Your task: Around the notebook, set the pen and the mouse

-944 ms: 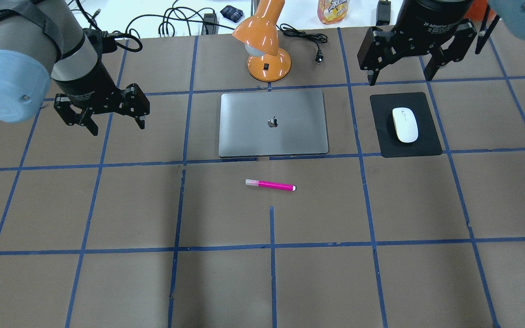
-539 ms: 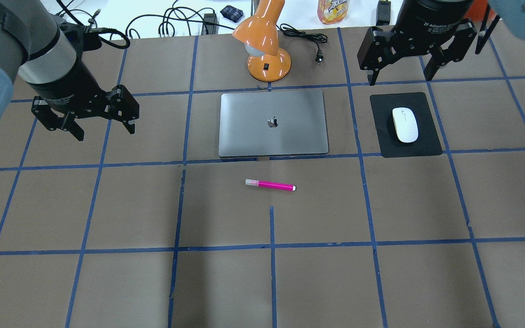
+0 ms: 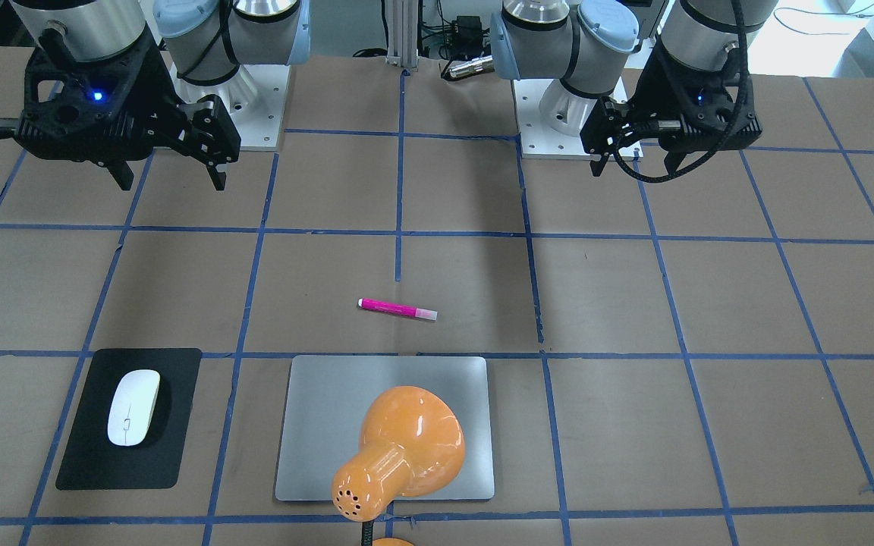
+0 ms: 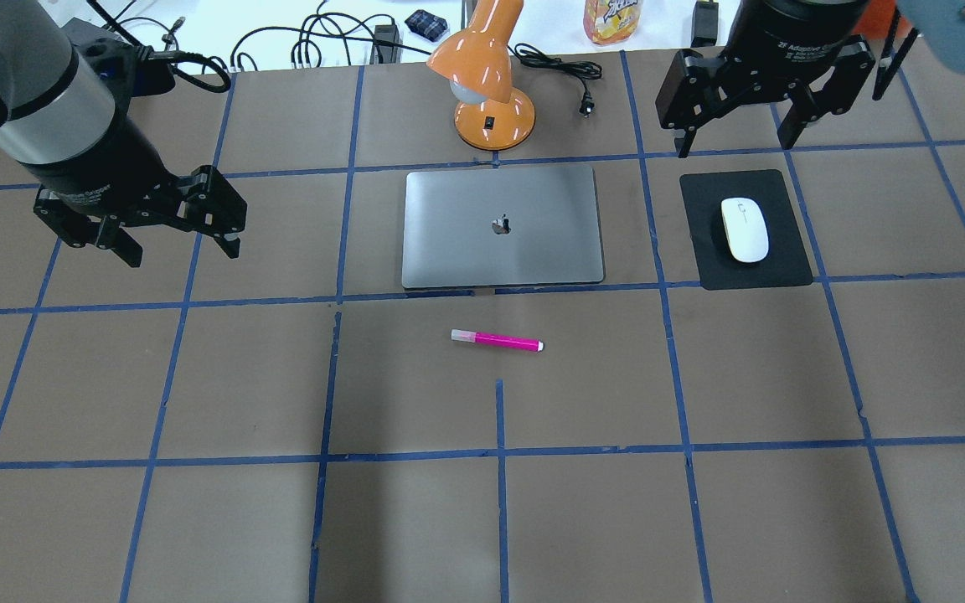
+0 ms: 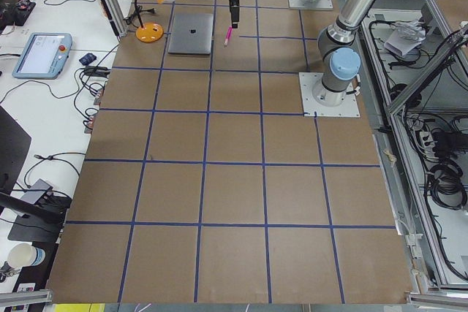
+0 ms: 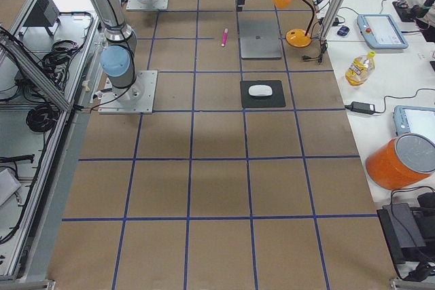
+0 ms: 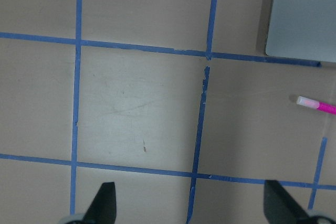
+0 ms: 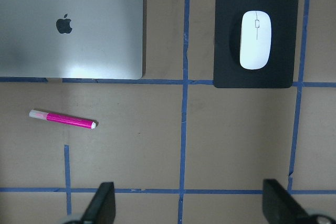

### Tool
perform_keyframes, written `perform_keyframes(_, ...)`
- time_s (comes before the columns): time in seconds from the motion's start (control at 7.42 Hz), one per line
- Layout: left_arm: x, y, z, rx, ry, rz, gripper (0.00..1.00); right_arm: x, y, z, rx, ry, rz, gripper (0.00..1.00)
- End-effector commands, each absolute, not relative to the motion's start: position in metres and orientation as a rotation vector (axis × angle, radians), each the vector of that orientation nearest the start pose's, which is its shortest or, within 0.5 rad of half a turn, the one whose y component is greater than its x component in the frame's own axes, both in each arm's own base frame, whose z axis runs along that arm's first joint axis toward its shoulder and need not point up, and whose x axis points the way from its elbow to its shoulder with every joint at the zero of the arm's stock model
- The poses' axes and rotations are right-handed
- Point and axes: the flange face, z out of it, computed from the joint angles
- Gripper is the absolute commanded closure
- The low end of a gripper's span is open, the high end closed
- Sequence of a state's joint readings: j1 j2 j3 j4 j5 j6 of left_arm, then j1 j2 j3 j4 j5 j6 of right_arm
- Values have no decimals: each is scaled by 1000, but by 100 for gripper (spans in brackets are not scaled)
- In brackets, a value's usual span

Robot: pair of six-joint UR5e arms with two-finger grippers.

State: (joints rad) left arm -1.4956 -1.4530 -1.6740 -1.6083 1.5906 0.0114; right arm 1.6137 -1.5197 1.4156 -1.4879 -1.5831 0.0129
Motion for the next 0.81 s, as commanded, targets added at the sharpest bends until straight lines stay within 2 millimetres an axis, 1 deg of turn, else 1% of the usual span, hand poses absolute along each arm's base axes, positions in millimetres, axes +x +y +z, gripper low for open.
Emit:
perform_keyframes(0.0,-99,-446,490,-93,3124,35,0,154,-507,530,-48,3151,-34,0)
perform_keyframes(0.27,-99,-444,491,-93,3121,44,0,154,-507,530,-48,3151,-34,0)
perform_keyframes(0.67,-99,-441,486,-98,3126,54,0,154,-507,530,-46,3153,-34,0)
